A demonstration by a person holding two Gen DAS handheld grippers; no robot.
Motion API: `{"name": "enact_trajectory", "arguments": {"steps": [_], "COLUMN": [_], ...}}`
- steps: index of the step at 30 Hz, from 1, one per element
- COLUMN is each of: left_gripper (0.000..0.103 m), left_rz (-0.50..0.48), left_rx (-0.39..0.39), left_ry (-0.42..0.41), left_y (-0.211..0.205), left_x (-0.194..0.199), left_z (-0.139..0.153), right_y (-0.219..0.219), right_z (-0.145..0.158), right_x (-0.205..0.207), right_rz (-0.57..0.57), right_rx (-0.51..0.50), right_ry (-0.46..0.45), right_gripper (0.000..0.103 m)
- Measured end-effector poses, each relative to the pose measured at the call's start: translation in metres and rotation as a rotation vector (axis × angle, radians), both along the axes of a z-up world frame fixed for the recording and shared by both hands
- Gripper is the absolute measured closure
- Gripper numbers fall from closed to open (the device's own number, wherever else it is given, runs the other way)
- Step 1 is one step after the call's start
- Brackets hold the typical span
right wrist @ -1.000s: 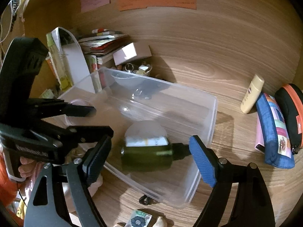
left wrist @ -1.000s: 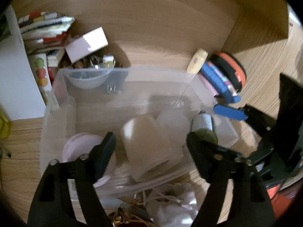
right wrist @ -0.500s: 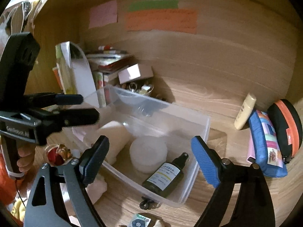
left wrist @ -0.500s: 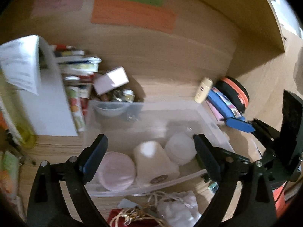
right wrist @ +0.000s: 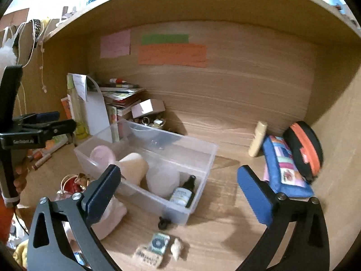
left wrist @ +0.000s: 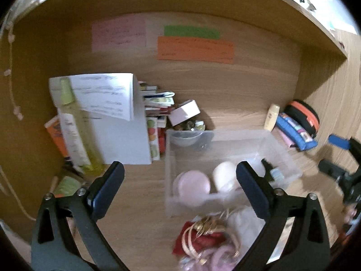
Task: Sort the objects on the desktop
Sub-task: 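Grasp the bagged pink rope with the left tool while the right tool moves to the eraser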
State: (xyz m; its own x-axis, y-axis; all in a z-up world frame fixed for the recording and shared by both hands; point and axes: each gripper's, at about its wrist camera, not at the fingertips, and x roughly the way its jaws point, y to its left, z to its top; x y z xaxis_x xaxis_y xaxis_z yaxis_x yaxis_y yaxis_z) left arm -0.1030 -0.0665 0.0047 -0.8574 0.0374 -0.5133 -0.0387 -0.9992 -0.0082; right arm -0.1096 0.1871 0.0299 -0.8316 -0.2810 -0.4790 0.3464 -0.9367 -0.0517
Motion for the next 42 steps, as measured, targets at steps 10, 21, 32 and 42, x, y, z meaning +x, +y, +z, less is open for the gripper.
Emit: {"name": "enact_trajectory", "arguments": {"steps": [10,21,32,42], "left_gripper": [0.002,0.002,0.001,0.0], "left_rz": [-0.004,-0.119,-0.155,-0.138], "left_rx": [-0.031,-0.025,0.03,-0.054], "left_ry": [-0.106,-0.292,-0.424,-0.381], "left_y": [-0.007,0.027,0.05,0.053], "left_x": [0.035,0.068,0.056,0.055], "left_z": [-0.027,-0.085,-0.114,-0.119], "right_y": [0.016,0.026,0.014,-0.018], "right_z": [-0.027,-0.062,-0.092,-0.101], "right_x": [0.017,0.036,0.039,0.038], "right_rz": [-0.048,-0.059,0.008,0.064], "right_rx": [0.043,0.129,0.094,0.139], "right_ry": [-0.097,-0.159,-0.302,-0.336], "right_gripper": [0.0,0.0,0.0,0.002]}}
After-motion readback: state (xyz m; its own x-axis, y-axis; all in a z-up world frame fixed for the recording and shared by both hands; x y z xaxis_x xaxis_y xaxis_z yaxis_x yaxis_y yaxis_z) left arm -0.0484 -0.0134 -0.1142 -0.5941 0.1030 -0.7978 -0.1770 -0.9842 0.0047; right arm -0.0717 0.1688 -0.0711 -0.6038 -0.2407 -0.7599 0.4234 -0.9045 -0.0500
